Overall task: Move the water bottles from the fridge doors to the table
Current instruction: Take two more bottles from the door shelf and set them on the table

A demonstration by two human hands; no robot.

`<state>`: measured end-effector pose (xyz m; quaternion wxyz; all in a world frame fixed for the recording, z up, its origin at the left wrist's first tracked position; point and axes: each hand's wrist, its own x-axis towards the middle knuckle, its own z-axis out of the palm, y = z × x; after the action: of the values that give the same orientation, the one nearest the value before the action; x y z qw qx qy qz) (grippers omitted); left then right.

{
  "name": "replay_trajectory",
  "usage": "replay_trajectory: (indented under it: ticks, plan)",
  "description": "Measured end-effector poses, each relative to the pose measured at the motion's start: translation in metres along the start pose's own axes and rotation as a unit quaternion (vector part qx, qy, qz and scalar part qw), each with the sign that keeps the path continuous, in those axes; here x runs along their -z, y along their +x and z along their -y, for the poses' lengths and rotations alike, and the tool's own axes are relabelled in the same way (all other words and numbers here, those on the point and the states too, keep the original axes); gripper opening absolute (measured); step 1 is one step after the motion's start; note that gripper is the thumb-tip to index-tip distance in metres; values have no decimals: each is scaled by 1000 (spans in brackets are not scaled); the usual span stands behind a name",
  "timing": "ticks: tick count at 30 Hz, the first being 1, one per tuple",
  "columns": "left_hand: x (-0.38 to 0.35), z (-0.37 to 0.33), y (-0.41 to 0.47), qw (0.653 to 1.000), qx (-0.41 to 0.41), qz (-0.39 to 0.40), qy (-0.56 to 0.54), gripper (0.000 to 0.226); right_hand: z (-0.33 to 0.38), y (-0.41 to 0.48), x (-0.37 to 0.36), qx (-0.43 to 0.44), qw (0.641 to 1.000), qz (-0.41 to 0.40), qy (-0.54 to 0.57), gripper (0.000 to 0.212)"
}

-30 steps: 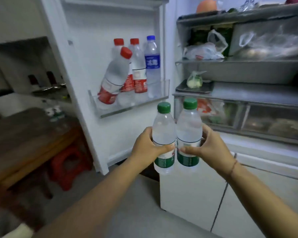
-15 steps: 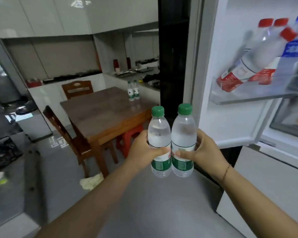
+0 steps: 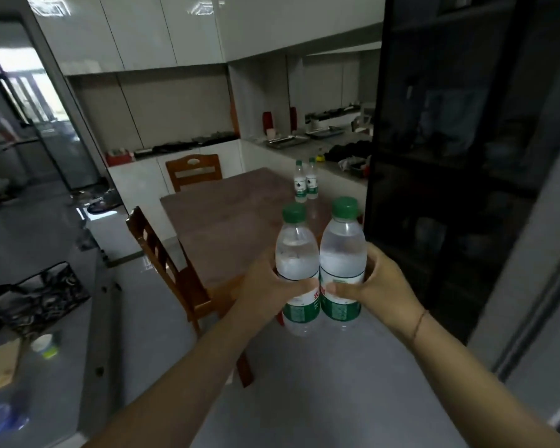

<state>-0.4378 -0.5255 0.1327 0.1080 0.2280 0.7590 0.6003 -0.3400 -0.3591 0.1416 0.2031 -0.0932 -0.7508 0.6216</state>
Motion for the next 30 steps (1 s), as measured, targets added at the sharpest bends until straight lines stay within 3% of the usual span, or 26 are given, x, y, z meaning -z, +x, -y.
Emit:
replay_trajectory:
  ticks: [5, 19, 24, 30]
  plan:
    - [28, 20, 79, 1000, -13, -12, -21, 63, -11, 84, -28, 1, 1000, 8, 20, 68]
    - [57, 63, 318, 996, -26, 39, -80, 50, -70, 314, -61, -6, 998, -54, -14, 72]
    - [37, 86, 409, 999, -19, 40, -26, 65, -105, 388, -43, -23, 998, -57, -21, 80]
    - [-11, 117, 514, 998, -14, 44, -35, 63, -154, 485, -6, -41, 996, -65, -38, 78]
